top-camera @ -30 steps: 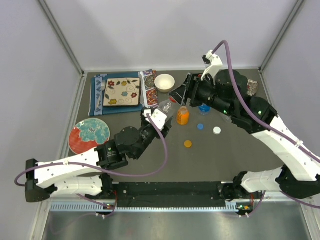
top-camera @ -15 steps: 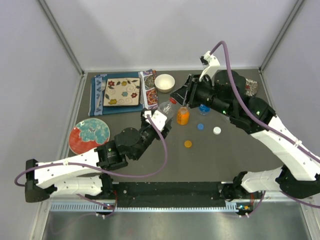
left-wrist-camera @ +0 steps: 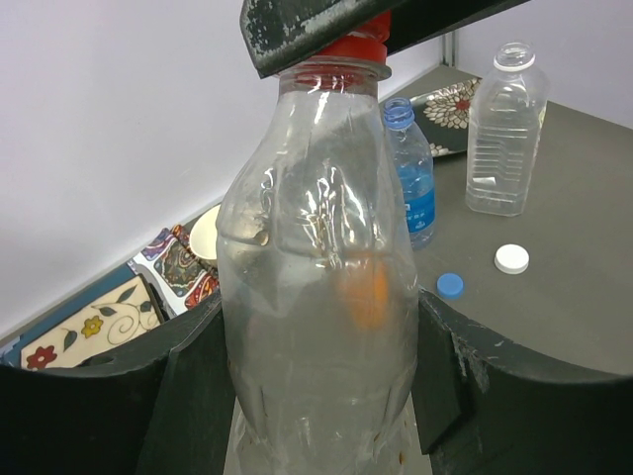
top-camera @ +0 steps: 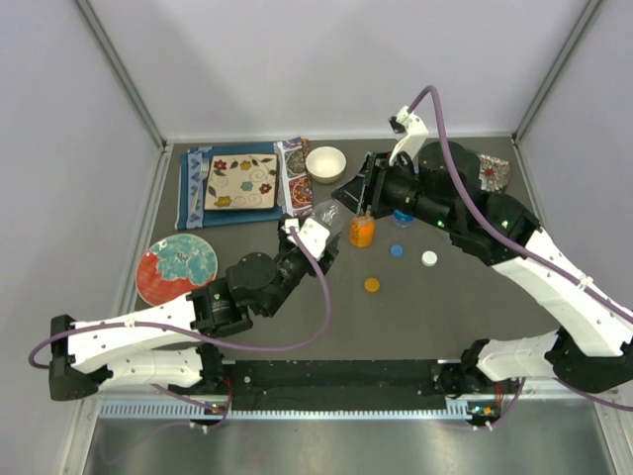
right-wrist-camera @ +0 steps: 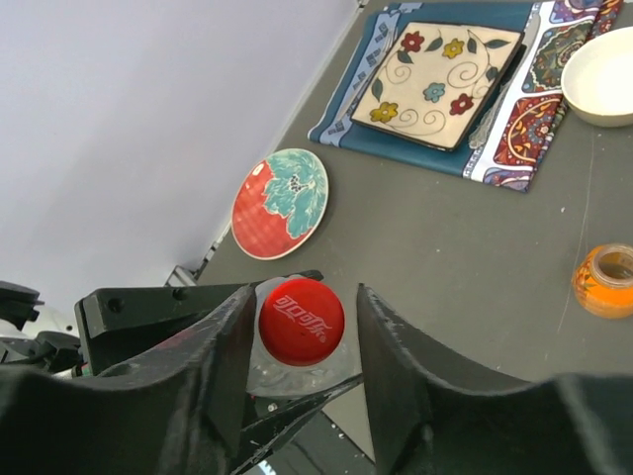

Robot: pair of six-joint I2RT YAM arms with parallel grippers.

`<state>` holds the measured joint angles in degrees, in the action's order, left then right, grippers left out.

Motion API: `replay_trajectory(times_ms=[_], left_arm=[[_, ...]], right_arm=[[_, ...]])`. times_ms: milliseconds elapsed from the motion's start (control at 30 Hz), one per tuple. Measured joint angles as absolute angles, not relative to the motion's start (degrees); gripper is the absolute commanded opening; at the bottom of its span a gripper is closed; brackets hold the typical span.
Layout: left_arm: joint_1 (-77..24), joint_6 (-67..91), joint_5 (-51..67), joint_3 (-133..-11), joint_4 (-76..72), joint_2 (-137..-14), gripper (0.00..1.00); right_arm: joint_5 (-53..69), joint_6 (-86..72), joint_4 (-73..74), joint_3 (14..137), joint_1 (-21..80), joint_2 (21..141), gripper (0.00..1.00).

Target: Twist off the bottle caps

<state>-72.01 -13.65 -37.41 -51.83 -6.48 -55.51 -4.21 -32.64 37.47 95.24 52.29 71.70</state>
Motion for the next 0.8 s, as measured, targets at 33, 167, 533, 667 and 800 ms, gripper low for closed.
replay_trajectory(times_ms=[33, 167, 533, 667, 800], left_arm=[[-72.0, -13.6, -37.4, -51.8, -6.5, -55.5, 0.36], [-72.0, -13.6, -37.4, -51.8, -6.5, -55.5, 0.35], [-68.8, -8.6, -25.1, -50.8, -4.0, -50.3, 0.42], [-60.5, -1.7, -3.0, -52.2, -0.8, -47.4, 0.4], [-53.7, 6.3, 19.7, -55.2, -0.3, -47.9, 0.4]], right_arm=[[-4.2, -32.6, 37.5, 95.2, 52.3, 71.7, 0.38], [-3.7, -33.0, 37.2, 95.2, 52.4, 71.7, 0.15], [3.6, -27.6, 34.0, 94.1, 52.3, 70.0, 0.0], [11.4, -20.4, 32.7, 94.2, 52.3, 67.8, 0.0], [21.5, -12.1, 31.7, 94.2, 52.2, 64.7, 0.0]])
